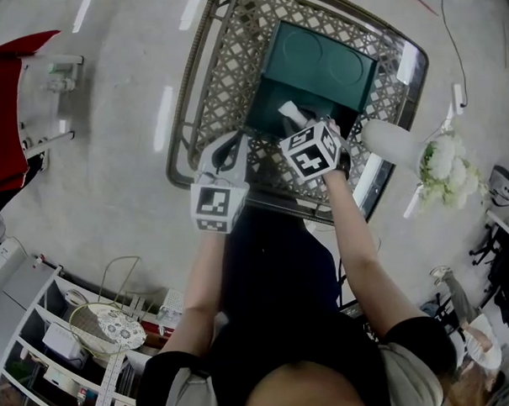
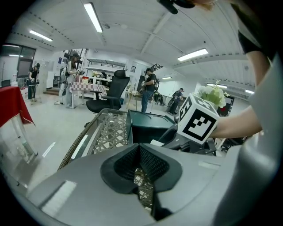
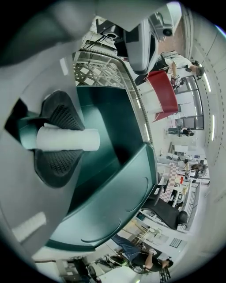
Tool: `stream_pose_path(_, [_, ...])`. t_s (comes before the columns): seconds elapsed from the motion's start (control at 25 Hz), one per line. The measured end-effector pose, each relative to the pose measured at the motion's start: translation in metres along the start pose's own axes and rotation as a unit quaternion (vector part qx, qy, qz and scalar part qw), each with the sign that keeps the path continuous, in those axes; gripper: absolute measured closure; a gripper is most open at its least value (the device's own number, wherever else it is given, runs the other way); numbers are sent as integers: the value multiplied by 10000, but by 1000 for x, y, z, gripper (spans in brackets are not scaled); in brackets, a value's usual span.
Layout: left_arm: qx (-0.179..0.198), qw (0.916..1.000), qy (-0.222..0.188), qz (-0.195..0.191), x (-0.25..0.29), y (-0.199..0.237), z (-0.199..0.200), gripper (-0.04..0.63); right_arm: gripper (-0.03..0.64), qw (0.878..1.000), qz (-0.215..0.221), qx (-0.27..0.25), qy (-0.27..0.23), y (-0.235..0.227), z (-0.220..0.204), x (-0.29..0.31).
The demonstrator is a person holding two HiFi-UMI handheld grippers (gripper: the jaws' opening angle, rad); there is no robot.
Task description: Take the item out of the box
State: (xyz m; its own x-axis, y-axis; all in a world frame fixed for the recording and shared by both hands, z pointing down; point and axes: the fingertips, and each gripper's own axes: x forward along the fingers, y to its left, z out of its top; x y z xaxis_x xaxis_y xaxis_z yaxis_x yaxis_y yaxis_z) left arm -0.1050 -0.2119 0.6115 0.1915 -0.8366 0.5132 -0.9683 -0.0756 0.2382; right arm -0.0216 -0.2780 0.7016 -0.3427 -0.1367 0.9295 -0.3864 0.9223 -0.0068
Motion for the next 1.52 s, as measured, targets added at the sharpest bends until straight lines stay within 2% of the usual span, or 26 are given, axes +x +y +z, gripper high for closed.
stream_pose_path(1.52, [392,9989,-243,-118,-44,-10,37,588,483,9968,-435,283,-600,3,13,-70])
